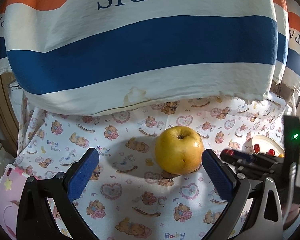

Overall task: Organize fruits
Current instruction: 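Grasp the small dark red fruit with the right tool, then close the left tool around the large yellow apple while the right tool holds the red fruit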

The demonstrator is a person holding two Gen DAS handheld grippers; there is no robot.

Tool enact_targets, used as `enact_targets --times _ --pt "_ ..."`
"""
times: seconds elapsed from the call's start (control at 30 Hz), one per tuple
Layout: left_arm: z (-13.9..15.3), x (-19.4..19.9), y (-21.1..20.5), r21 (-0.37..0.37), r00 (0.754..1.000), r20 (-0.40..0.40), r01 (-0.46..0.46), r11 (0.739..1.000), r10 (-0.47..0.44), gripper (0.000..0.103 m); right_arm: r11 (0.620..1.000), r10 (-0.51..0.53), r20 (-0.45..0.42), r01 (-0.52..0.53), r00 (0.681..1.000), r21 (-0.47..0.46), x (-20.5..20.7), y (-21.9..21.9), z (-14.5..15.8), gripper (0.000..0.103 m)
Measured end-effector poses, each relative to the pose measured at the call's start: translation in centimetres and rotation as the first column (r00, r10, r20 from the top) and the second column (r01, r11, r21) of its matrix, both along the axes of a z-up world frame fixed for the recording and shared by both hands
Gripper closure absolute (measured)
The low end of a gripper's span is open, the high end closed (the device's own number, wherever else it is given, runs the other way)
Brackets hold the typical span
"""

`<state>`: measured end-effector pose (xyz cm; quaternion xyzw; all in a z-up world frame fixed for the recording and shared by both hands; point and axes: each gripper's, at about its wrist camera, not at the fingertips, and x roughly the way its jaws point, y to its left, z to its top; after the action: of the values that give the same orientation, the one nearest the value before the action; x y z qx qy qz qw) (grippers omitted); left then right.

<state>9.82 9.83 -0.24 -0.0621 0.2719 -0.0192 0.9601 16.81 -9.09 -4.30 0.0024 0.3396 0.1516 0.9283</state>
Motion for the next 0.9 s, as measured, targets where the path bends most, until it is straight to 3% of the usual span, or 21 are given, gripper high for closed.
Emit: enact_targets --times 0.27,0.6,0.77,0.9 --pt "-0.1 -0.4 -1.0 0.011 0.999 0.004 0.041 0.999 -0.041 0.001 0.994 -0.112 0.178 0.108 0.978 0.030 -1.5 -1.9 2.0 0.075" --pt "-3.4 1.0 -4.4 0.108 0.993 -0.078 0.095 0.990 -0.087 0.001 0.992 -0.126 0.213 0.120 0.969 0.039 -2.3 -2.9 2.7 0.075" --pt "-3.4 2.8 -5.6 0.088 0.982 -0.130 0.148 0.985 -0.136 0.001 0.990 -0.140 0.206 0.132 0.968 0.052 -2.6 -3.7 2.7 0.075" --pt "-3.4 5.2 -6.2 0.078 0.979 -0.170 0.129 0.989 -0.115 0.001 0.986 -0.165 0.193 0.155 0.967 0.062 -2.1 -3.7 2.3 0.075"
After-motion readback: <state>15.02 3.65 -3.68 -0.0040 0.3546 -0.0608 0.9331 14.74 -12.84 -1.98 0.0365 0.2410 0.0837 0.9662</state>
